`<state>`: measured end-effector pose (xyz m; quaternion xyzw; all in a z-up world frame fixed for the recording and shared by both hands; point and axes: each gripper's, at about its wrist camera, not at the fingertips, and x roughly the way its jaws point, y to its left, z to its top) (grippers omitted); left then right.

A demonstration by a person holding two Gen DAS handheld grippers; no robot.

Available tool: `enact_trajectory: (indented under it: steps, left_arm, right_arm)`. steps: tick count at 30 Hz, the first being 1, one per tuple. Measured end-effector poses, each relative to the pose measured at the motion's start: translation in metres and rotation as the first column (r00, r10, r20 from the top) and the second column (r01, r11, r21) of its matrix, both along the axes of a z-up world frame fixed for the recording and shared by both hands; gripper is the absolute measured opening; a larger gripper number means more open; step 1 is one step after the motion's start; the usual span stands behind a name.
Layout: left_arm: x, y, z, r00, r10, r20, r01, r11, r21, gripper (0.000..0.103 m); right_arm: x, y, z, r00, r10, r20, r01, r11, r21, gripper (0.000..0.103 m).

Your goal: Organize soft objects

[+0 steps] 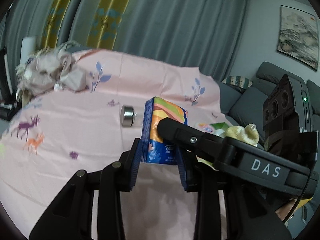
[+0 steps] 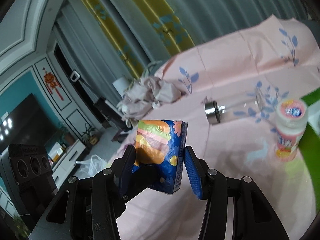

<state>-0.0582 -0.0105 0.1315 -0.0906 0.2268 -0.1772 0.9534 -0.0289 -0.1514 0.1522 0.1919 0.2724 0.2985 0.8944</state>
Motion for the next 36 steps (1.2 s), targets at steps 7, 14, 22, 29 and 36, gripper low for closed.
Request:
enact_trajectory:
  steps: [7,14,22,29,36]
  left_arm:
    - [0.0,-0.029,0.025,0.996,-0.079,0.039,0.08,0.997,-0.025,0.031]
    - [0.012,-0.089,0.038,0.982,-0.188,0.019,0.189,0.981,-0.035,0.031]
    - [0.032,-0.17,0.038,0.945,-0.325,-0.039,0.323,0.945,-0.053,0.033]
    - [0.049,-0.23,0.02,0.908,-0.403,-0.114,0.402,0.915,-0.037,0.033]
    - [0.07,-0.266,-0.007,0.856,-0.458,-0.239,0.455,0.888,-0.073,0.033]
  right_arm:
    - [-0.016,-0.029,0.033,0.995,-0.087,0.049,0.089,0.995,-0.04,0.053]
    - [-0.019,-0.089,0.049,0.981,-0.191,0.036,0.192,0.98,-0.049,0.053]
    - [-0.025,-0.178,0.041,0.951,-0.304,-0.057,0.307,0.951,0.046,0.053]
    - [-0.02,-0.234,0.018,0.901,-0.405,-0.153,0.42,0.904,0.083,0.053]
    - [-0.012,-0.272,-0.012,0.834,-0.482,-0.269,0.513,0.856,0.058,0.053]
